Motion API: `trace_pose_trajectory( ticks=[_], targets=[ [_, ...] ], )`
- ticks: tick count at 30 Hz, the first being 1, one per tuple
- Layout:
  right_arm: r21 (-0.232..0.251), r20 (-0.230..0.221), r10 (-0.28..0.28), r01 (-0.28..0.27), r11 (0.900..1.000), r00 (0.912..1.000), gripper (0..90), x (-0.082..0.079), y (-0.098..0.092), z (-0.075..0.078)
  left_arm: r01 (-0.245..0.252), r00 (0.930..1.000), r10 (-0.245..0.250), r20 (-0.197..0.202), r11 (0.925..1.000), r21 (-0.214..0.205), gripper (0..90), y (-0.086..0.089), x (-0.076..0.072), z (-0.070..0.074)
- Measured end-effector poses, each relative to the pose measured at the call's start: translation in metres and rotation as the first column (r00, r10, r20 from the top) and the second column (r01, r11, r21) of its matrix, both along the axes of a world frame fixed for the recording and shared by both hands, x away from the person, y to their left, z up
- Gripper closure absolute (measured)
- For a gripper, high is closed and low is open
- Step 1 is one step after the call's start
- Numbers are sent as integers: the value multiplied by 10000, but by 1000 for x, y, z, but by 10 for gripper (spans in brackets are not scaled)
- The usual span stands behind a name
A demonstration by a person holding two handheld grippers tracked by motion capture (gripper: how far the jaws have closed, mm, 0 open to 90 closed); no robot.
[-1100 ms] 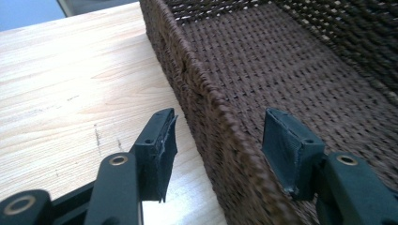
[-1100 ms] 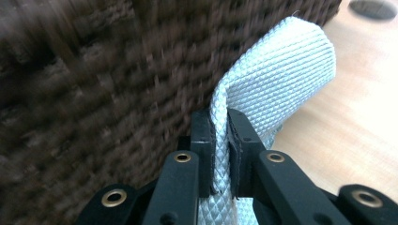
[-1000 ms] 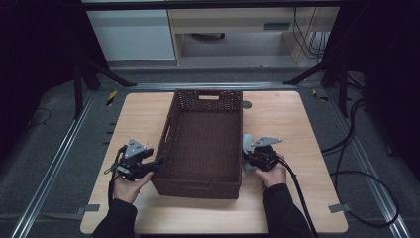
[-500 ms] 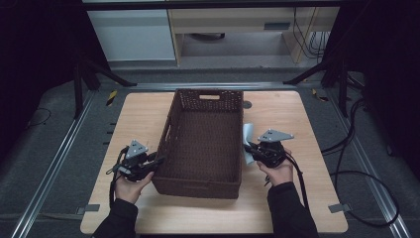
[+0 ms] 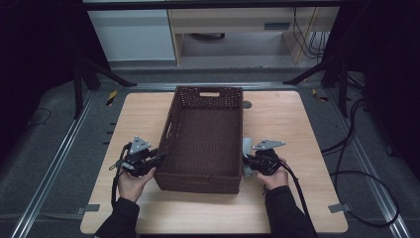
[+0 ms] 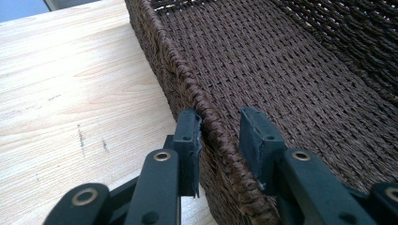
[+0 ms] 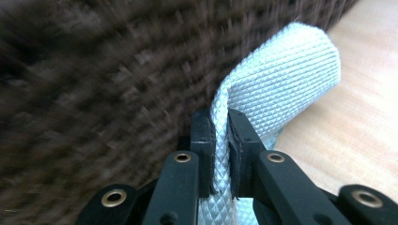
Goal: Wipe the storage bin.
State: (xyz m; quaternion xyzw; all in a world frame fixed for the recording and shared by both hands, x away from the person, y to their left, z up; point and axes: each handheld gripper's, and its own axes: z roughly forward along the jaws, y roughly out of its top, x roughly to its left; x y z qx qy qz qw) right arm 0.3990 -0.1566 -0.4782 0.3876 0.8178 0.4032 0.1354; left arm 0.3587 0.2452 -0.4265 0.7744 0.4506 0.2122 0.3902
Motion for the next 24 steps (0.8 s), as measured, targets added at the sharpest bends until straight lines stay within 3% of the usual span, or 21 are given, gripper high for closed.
trace_pose_trajectory(
  ticks=[3,4,6,10,14,19,21,24],
  targets=[
    [299,365,22,-33,9995,9993,827,-3,-3,11,12,10000,-12,-16,10000,6,681,0,0,0],
    [684,776,1,-55,9976,9970,828,-6,-7,25,6,10000,-7,-57,10000,-34,680,0,0,-1],
    [887,1163,32,-135,9960,9932,828,-9,-9,39,6,10000,-6,-50,10000,-32,680,0,1,-1],
    [760,1507,239,-357,9965,9883,827,-15,-7,53,-15,10000,15,-41,10000,-31,680,0,1,-1],
    [507,1403,354,-429,9978,9895,828,-17,-4,49,-51,10000,51,-18,10000,-30,679,-1,2,-1],
    [-15,674,386,-386,9993,9970,828,-20,-5,21,-96,10000,96,5,9999,-34,679,-2,4,-2],
    [-39,553,375,-374,9993,9978,828,-19,-5,17,-102,9999,102,-4,9999,-22,678,-2,5,-2],
    [67,-43,199,-199,9998,9998,827,-17,-9,0,-101,9999,101,-21,9999,3,675,-2,5,-2]
  ],
)
